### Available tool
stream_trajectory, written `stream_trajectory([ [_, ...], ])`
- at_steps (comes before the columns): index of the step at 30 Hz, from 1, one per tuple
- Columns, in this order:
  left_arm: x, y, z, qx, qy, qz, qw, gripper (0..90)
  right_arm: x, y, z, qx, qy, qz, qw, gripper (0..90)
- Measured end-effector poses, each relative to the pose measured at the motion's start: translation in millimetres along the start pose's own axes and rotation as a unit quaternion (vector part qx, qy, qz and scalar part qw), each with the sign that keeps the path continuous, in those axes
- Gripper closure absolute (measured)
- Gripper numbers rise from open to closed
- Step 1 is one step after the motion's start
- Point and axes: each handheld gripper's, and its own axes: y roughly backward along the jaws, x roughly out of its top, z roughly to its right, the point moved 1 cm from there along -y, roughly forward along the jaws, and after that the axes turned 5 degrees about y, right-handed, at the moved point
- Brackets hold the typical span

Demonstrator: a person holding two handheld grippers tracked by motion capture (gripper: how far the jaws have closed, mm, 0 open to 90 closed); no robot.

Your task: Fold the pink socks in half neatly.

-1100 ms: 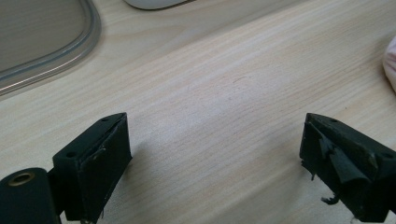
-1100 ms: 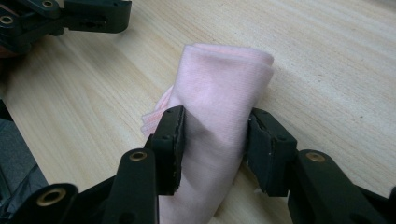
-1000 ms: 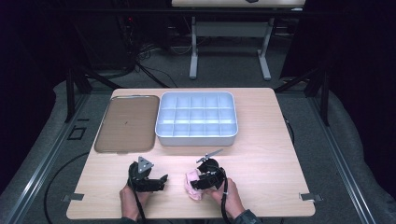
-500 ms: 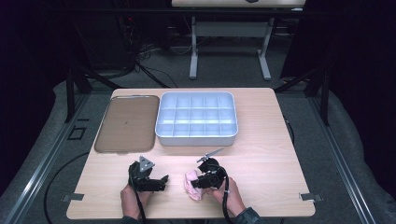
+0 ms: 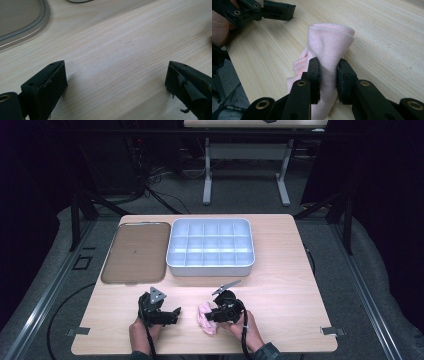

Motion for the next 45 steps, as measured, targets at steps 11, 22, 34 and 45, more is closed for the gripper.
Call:
stream_trajectory([
  [11,0.2,-0.3,0.0,-0.001,-0.001,0.000,1.0000,3.6,-1.3,2.2,-5.8,-0.014,0.027,0.020,0.9994,76.9],
  [22,0.3,-0.4,0.1,-0.001,0.000,0.001,1.0000,3.6,2.1,19.3,-9.2,-0.020,0.035,0.050,0.9979,77.1],
  [34,0.3,-0.4,0.0,0.000,0.000,0.001,1.0000,3.6,6.9,39.1,-3.4,-0.035,0.038,0.068,0.9963,77.1],
  [45,0.4,-0.4,0.0,0.000,0.000,0.001,1.0000,3.7,11.1,58.7,7.1,-0.058,0.037,0.077,0.9947,77.1],
])
